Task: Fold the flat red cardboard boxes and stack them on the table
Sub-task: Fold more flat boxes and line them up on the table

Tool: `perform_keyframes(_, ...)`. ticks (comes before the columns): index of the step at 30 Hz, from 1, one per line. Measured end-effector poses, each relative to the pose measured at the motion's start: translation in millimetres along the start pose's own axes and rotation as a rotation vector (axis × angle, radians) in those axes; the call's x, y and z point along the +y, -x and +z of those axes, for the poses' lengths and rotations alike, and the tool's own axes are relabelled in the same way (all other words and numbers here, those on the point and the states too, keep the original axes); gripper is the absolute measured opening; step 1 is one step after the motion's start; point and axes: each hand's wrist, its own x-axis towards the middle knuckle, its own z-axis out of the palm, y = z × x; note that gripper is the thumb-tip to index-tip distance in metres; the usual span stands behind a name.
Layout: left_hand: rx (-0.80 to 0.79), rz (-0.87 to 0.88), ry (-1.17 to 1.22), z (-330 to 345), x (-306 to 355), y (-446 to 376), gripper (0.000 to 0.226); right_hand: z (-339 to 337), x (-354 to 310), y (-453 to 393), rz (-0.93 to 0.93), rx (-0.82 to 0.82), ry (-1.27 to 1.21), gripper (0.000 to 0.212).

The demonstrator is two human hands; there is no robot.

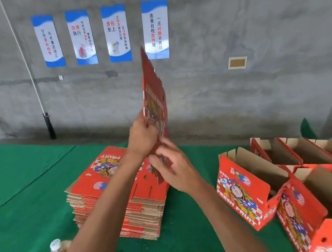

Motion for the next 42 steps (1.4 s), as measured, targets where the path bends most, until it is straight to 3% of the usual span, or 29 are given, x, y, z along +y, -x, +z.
perform_keyframes(3, 0.033, -0.08, 0.277, -2, 4, 20, 0.027, -44, 21, 21, 0.283, 0.155, 0.044, 0.04)
perform_keyframes(6, -0.063, -0.16, 0.497, -11, -16, 43, 0.017, -103, 56, 50, 0.6, 0.465, 0.169, 0.08)
perform_keyframes(9, -0.154, -0.274, 0.651, -11, -43, 72, 0.043, -164, 88, 84, 0.859, 0.584, 0.138, 0.09)
perform_keyframes(13, -0.311, -0.41, 0.641, 11, -79, 107, 0.066, -197, 98, 138, 0.929, 0.619, -0.016, 0.085)
perform_keyframes(16, -0.456, -0.518, 0.636, 40, -99, 131, 0.068, -205, 94, 177, 0.947, 0.624, -0.037, 0.087)
perform_keyframes(18, -0.509, -0.548, 0.663, 56, -112, 146, 0.064, -210, 90, 199, 0.968, 0.639, -0.25, 0.083)
perform_keyframes(21, -0.629, -0.501, 0.56, 88, -121, 174, 0.056, -217, 85, 226, 0.963, 0.509, -0.472, 0.062)
perform_keyframes(23, -0.704, -0.469, 0.437, 124, -122, 197, 0.061, -212, 78, 244, 1.014, 0.438, -0.466, 0.037)
perform_keyframes(25, -0.644, -0.522, 0.491, 155, -120, 220, 0.072, -202, 69, 257, 1.012, 0.302, -0.303, 0.01)
perform_keyframes(29, -0.383, -0.721, 0.698, 174, -135, 254, 0.091, -203, 79, 279, 1.02, 0.261, -0.171, 0.024)
perform_keyframes(33, -0.186, -0.848, 0.618, 176, -158, 286, 0.097, -209, 87, 292, 1.052, 0.273, -0.269, 0.05)
perform_keyframes(36, -0.206, -0.824, 0.578, 182, -159, 300, 0.094, -209, 97, 295, 1.166, 0.175, -0.345, 0.084)
perform_keyframes(37, -0.207, -0.828, 0.601, 182, -159, 301, 0.096, -208, 98, 292, 1.196, 0.136, -0.349, 0.087)
perform_keyframes(40, -0.219, -0.711, 0.599, 176, -159, 292, 0.104, -206, 84, 280, 1.197, 0.088, -0.302, 0.078)
perform_keyframes(42, -0.178, -0.536, 0.557, 165, -147, 276, 0.088, -209, 75, 277, 1.158, 0.033, -0.155, 0.068)
